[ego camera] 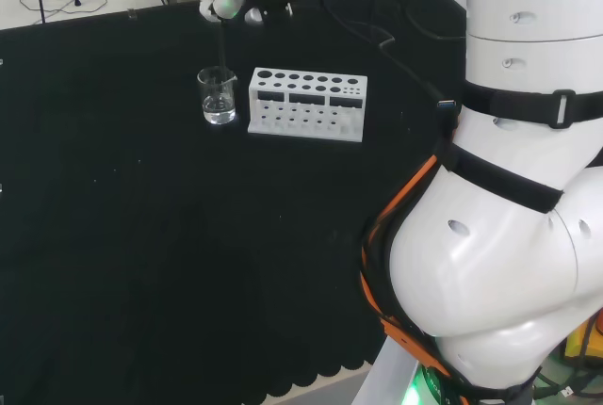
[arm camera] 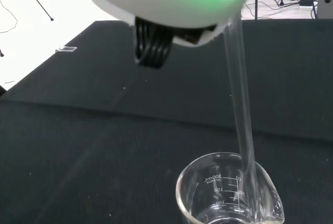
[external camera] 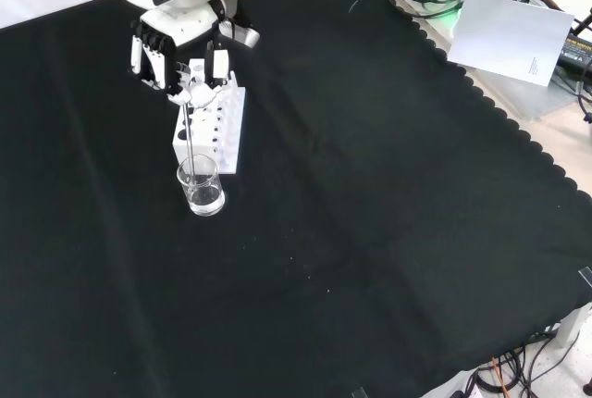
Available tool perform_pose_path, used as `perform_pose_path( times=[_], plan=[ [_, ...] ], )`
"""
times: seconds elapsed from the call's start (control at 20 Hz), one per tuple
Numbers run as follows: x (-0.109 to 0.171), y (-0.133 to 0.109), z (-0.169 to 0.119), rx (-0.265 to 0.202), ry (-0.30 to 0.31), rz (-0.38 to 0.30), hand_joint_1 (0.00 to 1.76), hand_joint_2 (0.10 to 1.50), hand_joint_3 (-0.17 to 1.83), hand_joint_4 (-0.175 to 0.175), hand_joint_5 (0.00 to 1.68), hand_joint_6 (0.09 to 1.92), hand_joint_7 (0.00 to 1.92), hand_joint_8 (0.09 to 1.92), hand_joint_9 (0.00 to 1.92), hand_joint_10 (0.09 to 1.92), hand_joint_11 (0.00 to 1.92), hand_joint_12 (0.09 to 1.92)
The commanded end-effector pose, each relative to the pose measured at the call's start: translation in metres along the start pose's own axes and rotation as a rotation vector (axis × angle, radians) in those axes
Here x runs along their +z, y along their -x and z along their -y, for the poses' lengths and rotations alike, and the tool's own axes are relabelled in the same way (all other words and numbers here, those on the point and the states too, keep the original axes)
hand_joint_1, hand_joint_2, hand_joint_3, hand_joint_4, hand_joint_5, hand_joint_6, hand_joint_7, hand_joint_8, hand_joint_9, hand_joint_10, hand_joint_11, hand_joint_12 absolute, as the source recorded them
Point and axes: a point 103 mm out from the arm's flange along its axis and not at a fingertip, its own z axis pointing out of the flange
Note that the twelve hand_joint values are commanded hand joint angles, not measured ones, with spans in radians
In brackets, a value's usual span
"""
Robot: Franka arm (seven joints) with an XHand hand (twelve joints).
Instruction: Stir in the beaker to the left of the white test tube rack with the glass rod.
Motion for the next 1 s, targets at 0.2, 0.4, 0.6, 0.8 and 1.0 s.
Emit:
perform_pose_path(
  times=[0.2, 0.4, 0.6, 0.8, 1.0],
  plan=[
    [-0.005, -0.03, 0.022, -0.037, 0.009, 0.004, 1.21, 0.51, 0.92, -0.175, 1.3, 0.75, 1.58, 0.87, 1.73, 0.76, 1.12, 0.9],
    [-0.002, -0.048, 0.017, -0.055, -0.002, 0.006, 1.21, 0.51, 0.92, -0.175, 1.3, 0.75, 1.58, 0.87, 1.73, 0.76, 1.12, 0.9],
    [0.0, -0.049, 0.009, -0.053, 0.023, 0.012, 1.21, 0.51, 0.92, -0.175, 1.3, 0.75, 1.58, 0.87, 1.73, 0.76, 1.12, 0.9],
    [0.003, -0.044, -0.002, -0.048, 0.015, 0.018, 1.21, 0.52, 0.91, -0.175, 1.3, 0.75, 1.58, 0.87, 1.73, 0.76, 1.11, 0.9],
    [0.004, -0.038, -0.009, -0.036, 0.0, 0.014, 1.21, 0.53, 0.9, -0.175, 1.29, 0.76, 1.58, 0.87, 1.73, 0.76, 1.11, 0.89]
  ],
)
